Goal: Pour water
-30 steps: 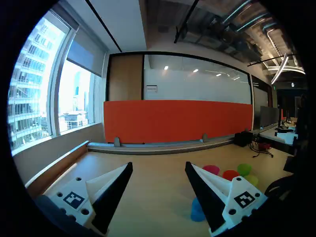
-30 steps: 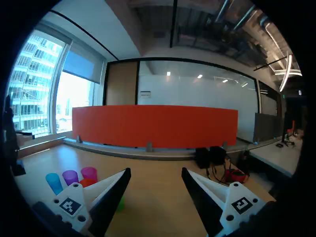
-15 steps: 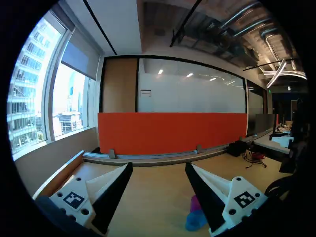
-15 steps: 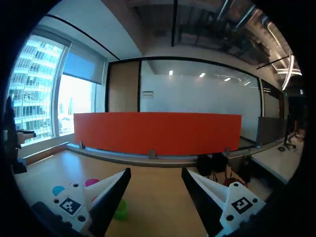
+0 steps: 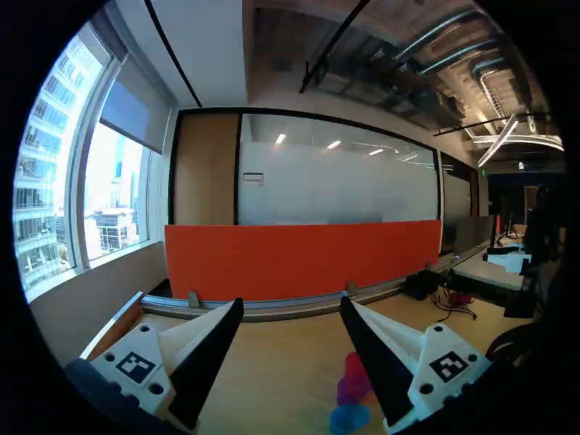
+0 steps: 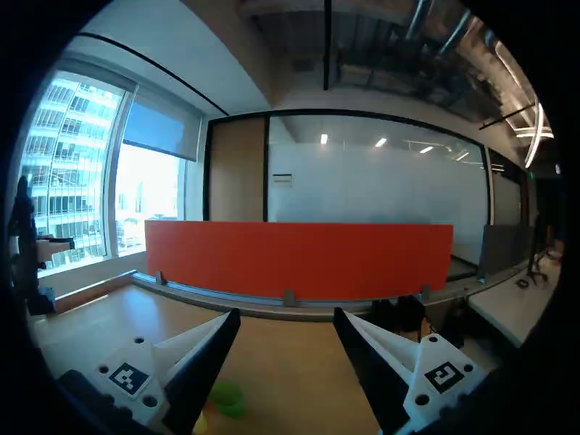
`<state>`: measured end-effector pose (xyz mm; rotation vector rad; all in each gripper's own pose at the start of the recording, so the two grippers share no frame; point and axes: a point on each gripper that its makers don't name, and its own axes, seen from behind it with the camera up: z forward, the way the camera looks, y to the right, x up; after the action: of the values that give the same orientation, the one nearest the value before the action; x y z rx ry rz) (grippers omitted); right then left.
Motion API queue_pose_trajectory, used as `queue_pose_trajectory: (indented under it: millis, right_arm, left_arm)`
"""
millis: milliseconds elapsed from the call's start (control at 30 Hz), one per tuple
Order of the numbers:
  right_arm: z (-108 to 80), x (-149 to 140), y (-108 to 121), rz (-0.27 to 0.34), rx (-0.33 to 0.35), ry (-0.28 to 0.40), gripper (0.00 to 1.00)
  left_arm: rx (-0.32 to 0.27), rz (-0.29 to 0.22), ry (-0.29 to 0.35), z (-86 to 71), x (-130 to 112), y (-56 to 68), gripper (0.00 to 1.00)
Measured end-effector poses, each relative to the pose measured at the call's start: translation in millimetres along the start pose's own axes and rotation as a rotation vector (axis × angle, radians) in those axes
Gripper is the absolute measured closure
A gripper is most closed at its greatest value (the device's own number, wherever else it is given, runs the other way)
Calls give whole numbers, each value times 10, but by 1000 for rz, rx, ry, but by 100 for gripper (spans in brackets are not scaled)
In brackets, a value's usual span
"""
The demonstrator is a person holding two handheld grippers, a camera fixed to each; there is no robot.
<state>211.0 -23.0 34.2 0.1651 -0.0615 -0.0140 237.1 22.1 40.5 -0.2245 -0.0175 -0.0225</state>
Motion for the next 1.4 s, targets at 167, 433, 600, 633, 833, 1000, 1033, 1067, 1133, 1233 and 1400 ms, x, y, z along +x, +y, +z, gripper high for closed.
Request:
queue_pose_trajectory:
  millis: [167, 433, 600, 633, 833, 1000, 1033, 1067, 1133, 1233, 1400]
  right_arm:
    - [6, 38, -5, -5, 14, 5, 1]
    - [1, 1, -120, -32, 93, 3, 1]
    - [-16, 12, -278, -48, 178, 14, 1]
    - [-19, 17, -312, -48, 195, 15, 1]
    - [-34, 66, -484, -54, 282, 21, 1]
    - [-3, 38, -550, -63, 316, 7, 0]
    - [1, 26, -561, -65, 324, 3, 0]
    - [4, 13, -572, -67, 332, -2, 0]
    - [17, -21, -591, -73, 347, -12, 1]
    - [41, -85, -613, -84, 365, -29, 0]
    - [73, -226, -651, -106, 396, -65, 0]
  left_arm:
    - [-19, 2, -6, -4, 27, 17, 1]
    - [-99, -3, -22, -10, -14, 119, 1]
    - [-158, 1, -13, -26, -6, 193, 1]
    - [-169, 3, -13, -28, -9, 210, 1]
    - [-233, 6, -22, -33, -45, 309, 1]
    - [-272, 7, -29, -17, -93, 354, 1]
    - [-276, 13, -30, -16, -110, 361, 1]
    - [-281, 18, -32, -16, -127, 368, 1]
    - [-290, 33, -38, -16, -175, 386, 1]
    - [-301, 54, -49, -19, -265, 416, 1]
    - [-322, 64, -75, -18, -441, 450, 1]
